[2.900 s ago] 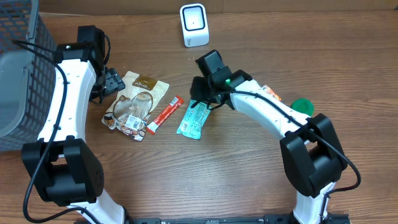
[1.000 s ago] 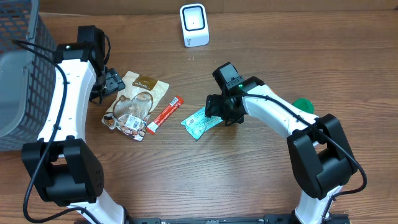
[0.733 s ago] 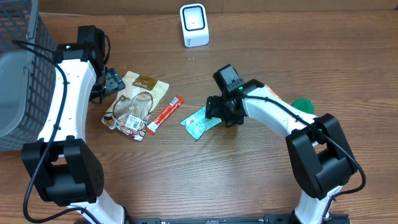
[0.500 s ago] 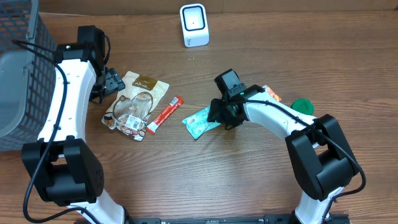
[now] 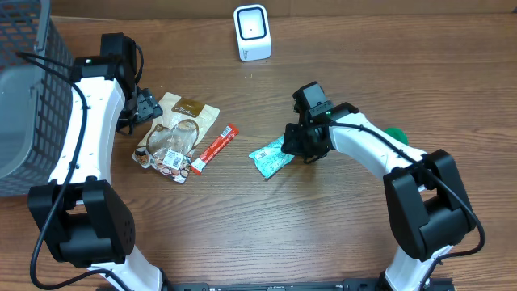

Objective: Scan the item barcode
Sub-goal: 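Lift the wipes pack off the table with the right gripper, then carry the wipes pack to the white scanner with the right gripper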

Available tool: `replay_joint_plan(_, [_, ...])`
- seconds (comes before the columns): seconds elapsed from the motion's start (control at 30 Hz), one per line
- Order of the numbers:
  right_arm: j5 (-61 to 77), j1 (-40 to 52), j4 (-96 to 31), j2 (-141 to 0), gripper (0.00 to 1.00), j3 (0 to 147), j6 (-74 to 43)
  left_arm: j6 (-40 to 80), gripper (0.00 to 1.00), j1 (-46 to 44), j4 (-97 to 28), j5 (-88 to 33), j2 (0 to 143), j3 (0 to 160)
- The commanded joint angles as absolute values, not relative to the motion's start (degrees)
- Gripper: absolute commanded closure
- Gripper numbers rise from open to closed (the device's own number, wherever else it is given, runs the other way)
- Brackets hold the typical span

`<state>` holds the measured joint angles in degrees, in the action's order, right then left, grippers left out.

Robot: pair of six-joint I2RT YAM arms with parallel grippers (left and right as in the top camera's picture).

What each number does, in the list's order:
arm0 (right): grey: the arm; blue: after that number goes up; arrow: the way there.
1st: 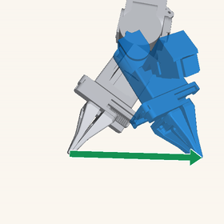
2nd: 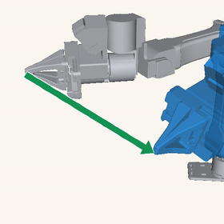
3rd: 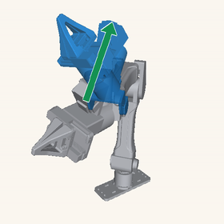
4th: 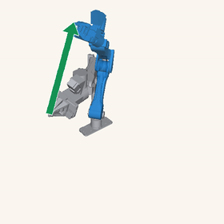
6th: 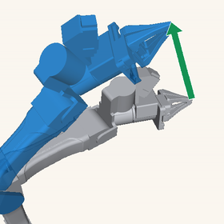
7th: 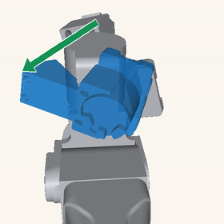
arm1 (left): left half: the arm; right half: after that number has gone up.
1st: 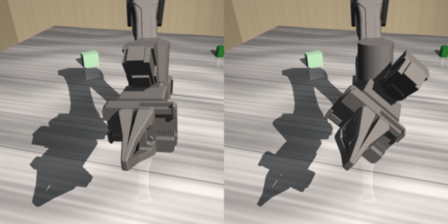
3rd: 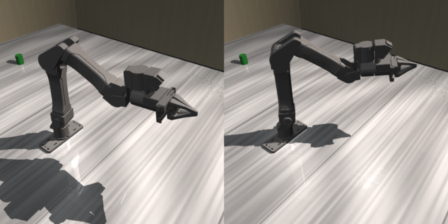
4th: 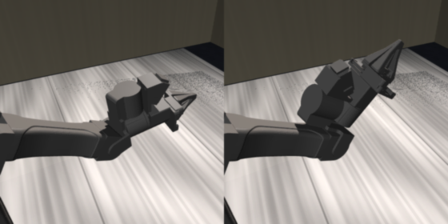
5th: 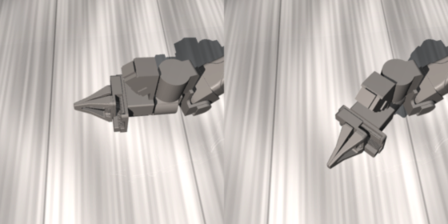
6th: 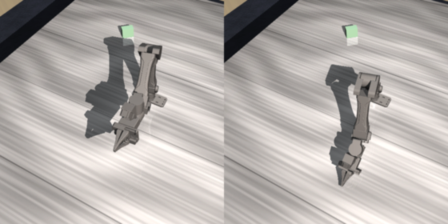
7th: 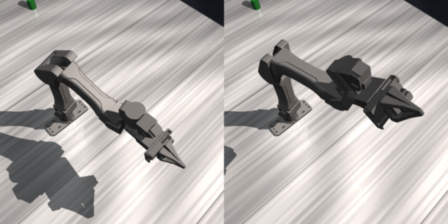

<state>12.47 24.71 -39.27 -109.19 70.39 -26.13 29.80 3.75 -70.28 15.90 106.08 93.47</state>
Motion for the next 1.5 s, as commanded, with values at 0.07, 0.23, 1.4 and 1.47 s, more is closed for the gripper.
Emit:
replay_joint_plan(0.07, [13.0,24.6,-39.3,-106.3,0.96,72.1,-23.7,29.8,0.00,3.4,-70.2,16.5,105.6,94.5])
replay_joint_plan(0.23, [15.6,24.6,-38.7,-106.3,0.96,72.1,-23.7,29.8,0.00,3.4,-70.2,16.5,105.6,94.5])
replay_joint_plan(1.4, [-16.1,25.7,-19.7,-111.5,0.96,106.9,7.6,29.8,0.00,3.4,-70.2,16.5,105.6,94.5])
replay_joint_plan(1.47, [-20.5,26.3,-16.9,-114.2,0.96,106.9,10.5,29.8,0.00,3.4,-70.2,16.5,105.6,94.5])
